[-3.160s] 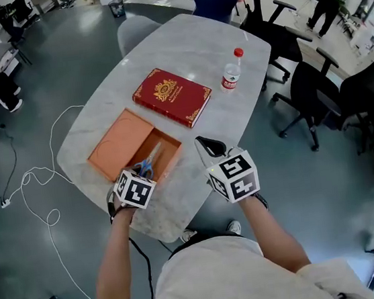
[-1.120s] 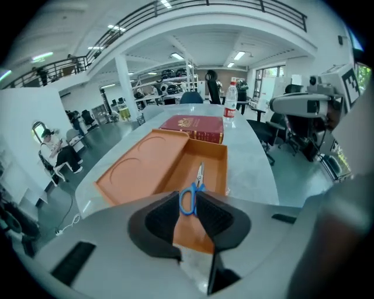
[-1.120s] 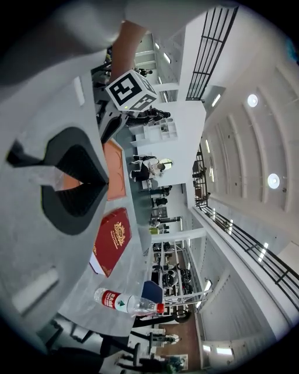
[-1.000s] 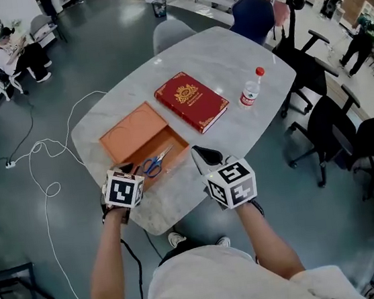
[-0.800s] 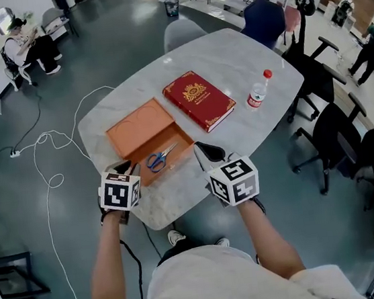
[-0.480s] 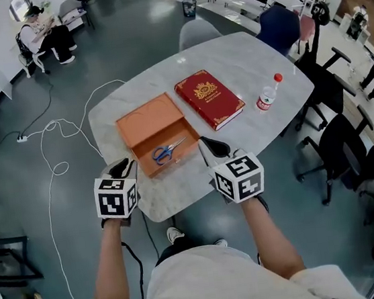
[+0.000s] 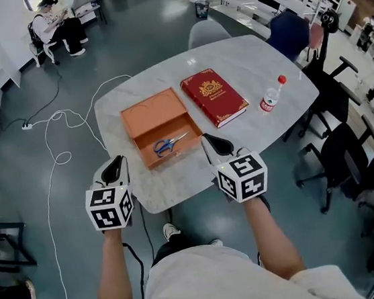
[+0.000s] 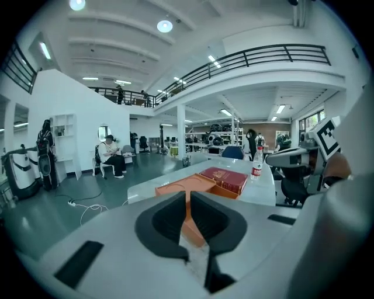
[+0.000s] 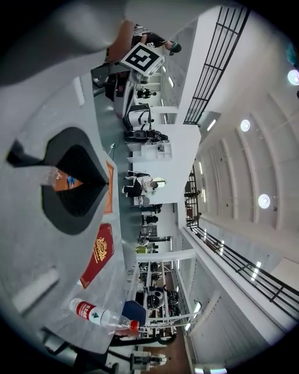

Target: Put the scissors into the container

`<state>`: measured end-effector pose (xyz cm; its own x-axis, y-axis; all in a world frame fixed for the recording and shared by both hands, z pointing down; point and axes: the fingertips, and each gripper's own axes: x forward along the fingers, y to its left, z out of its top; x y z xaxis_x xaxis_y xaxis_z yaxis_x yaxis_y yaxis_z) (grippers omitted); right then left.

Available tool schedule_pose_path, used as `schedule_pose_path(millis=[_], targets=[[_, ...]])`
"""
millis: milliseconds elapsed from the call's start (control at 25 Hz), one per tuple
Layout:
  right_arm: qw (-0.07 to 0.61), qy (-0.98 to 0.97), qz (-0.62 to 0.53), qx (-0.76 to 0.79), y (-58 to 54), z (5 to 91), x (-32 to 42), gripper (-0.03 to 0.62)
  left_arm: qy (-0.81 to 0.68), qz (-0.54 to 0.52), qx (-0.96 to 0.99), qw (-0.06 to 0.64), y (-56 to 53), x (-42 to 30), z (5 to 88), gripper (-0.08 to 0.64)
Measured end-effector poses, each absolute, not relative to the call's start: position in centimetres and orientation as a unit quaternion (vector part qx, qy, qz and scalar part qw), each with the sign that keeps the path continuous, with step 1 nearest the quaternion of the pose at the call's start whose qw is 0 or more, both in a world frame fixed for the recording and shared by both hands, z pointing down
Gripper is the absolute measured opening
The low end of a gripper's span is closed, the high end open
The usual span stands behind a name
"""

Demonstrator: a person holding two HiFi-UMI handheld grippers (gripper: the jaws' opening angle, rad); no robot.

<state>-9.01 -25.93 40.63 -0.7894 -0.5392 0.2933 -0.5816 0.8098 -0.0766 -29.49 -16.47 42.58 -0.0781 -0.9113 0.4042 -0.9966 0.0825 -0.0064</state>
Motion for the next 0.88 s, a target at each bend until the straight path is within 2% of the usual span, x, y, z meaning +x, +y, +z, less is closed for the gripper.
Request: schedule_pose_path(millis=[880], targets=[[0.130, -0.943, 0.079, 0.294, -25.7, 41.1, -7.8, 0.005, -0.735, 0.132, 0.648, 0.148, -15.4, -28.5, 42.6, 0.026]])
